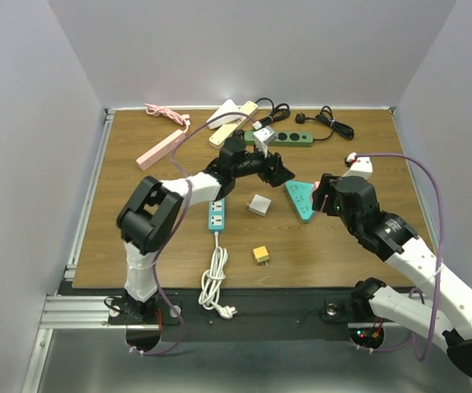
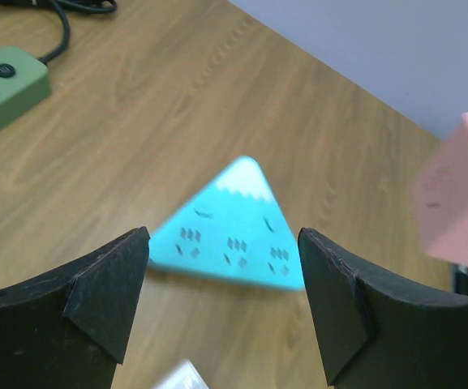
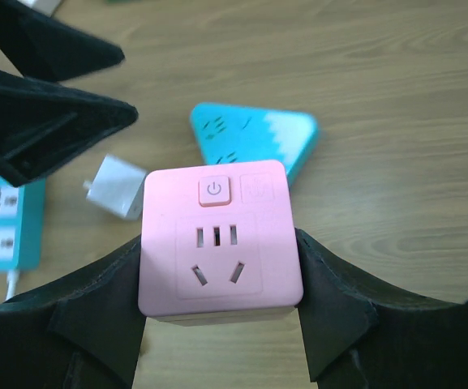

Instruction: Insert the plug

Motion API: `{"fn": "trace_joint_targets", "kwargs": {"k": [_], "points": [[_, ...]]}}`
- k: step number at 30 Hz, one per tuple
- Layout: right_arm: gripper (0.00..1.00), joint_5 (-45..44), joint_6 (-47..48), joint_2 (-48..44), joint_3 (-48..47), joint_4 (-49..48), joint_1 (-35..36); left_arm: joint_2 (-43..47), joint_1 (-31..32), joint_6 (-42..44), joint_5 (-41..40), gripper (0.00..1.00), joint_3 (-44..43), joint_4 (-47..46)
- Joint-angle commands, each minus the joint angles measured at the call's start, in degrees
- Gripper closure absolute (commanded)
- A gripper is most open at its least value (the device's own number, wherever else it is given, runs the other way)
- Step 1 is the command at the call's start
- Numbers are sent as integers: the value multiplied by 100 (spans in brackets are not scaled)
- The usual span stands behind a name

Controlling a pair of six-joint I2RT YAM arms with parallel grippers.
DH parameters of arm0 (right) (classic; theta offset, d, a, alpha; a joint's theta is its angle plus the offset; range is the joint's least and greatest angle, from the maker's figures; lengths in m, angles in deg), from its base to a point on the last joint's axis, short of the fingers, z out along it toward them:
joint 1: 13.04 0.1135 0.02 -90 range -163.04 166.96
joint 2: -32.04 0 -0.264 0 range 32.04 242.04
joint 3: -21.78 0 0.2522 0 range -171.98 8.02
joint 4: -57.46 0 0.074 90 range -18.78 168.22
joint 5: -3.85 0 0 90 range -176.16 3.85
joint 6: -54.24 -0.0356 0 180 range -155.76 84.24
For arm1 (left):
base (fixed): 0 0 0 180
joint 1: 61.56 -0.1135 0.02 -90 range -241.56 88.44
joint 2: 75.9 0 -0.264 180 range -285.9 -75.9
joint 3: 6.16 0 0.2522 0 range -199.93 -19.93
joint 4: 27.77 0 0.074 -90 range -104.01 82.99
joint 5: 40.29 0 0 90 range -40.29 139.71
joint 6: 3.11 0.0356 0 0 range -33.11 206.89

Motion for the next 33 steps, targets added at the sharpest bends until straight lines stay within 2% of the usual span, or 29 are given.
{"fn": "trace_joint_targets", "kwargs": {"k": [1, 7, 13, 16, 21, 33], "points": [[100, -1317, -325, -237, -115, -323, -90, -898, 122, -258, -274, 15, -1225, 52], [99, -1433, -184, 167, 87, -323, -475, -1910, 368, -354, -766, 16, -2412, 817], [100, -414, -70, 571, 368, -674, -1424, -2253, 368, -451, -1162, 15, -2729, 1132], [100, 140, -140, 826, 430, -894, -1584, -2402, 368, -451, -1320, 15, -2888, 1221], [100, 519, -289, 1431, 492, -1009, -1716, -2447, 359, -530, -1198, 15, -2915, 1327], [100, 827, -281, 2153, 518, -1492, -2120, -2219, 517, -513, -802, 16, -2116, 1213]]}}
